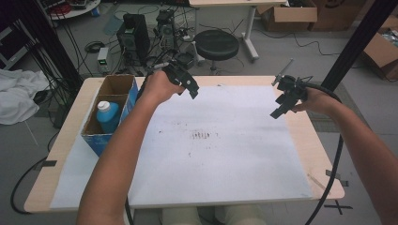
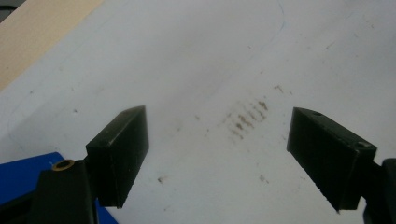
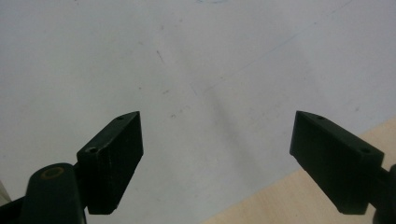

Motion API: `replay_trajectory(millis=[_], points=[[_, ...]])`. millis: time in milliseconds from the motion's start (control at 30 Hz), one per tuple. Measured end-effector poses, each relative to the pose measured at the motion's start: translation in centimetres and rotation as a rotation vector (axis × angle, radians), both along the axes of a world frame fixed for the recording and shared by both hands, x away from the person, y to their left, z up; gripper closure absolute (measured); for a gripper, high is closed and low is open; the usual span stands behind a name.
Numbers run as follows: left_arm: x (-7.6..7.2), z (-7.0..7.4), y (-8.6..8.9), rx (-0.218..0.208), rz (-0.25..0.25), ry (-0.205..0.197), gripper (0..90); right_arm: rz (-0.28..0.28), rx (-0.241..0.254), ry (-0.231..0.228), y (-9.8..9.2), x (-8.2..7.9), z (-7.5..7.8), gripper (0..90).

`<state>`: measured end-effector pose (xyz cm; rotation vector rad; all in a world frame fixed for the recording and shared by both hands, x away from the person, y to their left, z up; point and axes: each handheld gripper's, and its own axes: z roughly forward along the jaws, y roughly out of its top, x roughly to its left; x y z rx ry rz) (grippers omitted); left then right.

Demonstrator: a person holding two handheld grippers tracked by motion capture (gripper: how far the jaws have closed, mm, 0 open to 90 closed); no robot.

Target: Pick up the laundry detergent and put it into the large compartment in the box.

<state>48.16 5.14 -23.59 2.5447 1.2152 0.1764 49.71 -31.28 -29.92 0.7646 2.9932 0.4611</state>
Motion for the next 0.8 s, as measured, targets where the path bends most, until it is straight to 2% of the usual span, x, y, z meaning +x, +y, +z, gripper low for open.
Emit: replay_trajectory(millis=[800], points=[[-0.01,-0.28,0.54,-0.013,0.02,0.004,21.8,0.003,-0.003,-0.002,0.2,-0.23,0.06,17.0]])
